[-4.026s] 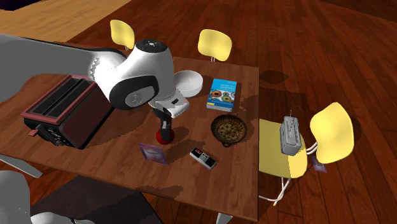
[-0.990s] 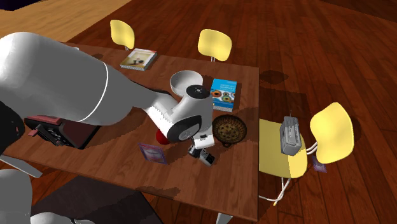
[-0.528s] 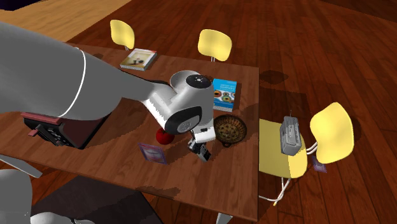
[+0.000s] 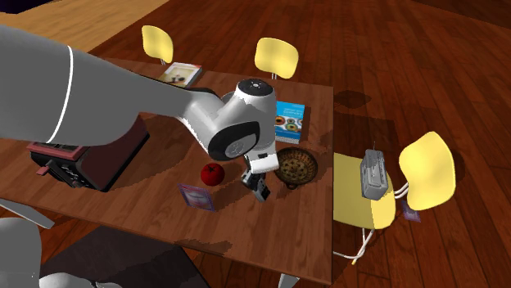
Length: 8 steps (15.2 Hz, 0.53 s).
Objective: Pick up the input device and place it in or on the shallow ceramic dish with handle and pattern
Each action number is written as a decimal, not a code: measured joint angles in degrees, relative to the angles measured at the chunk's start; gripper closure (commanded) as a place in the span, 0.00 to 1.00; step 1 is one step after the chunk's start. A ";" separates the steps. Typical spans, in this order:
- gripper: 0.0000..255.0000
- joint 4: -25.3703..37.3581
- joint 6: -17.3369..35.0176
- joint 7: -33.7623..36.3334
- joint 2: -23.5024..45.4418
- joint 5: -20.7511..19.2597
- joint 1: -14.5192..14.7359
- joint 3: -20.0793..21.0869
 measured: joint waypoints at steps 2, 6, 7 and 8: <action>1.00 3.44 -1.61 0.58 1.85 -0.32 0.27 0.16; 1.00 14.18 -5.06 2.47 9.29 -1.60 1.34 0.48; 1.00 17.17 -5.66 2.87 11.67 -1.98 1.63 0.47; 1.00 20.43 -6.89 3.23 13.77 -2.26 1.96 0.48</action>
